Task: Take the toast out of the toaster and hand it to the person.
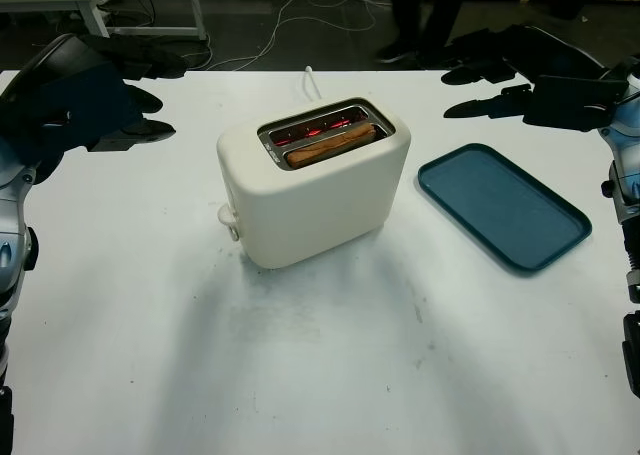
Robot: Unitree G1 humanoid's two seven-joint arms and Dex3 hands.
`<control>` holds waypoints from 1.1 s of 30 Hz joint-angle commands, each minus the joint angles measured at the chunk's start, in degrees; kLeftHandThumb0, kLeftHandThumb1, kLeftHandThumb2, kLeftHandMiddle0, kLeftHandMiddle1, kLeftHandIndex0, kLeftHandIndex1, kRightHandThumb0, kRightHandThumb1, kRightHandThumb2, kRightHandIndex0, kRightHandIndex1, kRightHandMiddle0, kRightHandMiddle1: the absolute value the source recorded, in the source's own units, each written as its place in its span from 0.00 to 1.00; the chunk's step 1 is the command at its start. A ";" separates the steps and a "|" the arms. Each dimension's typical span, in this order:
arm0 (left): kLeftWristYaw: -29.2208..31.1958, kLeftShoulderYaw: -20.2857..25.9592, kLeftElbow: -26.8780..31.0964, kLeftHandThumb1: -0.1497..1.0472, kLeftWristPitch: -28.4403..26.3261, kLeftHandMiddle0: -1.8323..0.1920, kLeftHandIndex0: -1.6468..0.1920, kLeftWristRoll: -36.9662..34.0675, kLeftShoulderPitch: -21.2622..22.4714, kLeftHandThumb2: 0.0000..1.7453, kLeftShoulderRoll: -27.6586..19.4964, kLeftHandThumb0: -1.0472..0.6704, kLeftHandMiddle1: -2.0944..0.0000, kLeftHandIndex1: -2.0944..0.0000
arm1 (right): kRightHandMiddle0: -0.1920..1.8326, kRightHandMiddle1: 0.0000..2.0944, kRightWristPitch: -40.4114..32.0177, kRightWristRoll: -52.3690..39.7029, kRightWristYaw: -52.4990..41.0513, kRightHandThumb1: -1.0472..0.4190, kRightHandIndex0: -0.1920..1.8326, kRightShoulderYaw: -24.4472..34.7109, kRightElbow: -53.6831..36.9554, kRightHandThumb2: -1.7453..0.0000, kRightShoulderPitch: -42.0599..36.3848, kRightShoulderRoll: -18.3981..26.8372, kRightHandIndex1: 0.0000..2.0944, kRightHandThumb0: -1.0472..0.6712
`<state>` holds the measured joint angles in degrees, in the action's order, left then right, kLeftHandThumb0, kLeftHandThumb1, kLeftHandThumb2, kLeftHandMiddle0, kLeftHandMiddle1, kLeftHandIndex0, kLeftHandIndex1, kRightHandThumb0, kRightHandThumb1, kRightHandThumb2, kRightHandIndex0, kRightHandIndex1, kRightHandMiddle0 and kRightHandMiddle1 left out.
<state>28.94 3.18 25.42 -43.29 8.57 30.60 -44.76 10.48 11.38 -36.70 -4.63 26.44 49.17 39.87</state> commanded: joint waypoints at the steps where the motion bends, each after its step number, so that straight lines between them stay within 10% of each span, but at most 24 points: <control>1: 0.00 0.03 0.30 0.88 0.67 0.64 0.56 0.33 -0.45 0.00 -0.73 0.58 0.78 0.97 | 0.40 0.00 0.39 -0.51 -0.29 0.09 0.42 0.30 -0.66 1.00 -0.45 0.40 0.00 0.36; 33: -1.60 1.70 5.40 0.85 -1.53 0.59 0.50 0.83 -3.80 0.00 -0.67 0.59 0.75 0.96 | 0.46 0.02 -8.90 -2.70 -3.18 0.09 0.50 1.38 -7.54 1.00 -2.22 0.59 0.04 0.41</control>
<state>27.32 5.29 30.13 -44.24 8.74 26.75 -44.60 2.51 8.85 -39.80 -3.59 19.79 47.26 39.86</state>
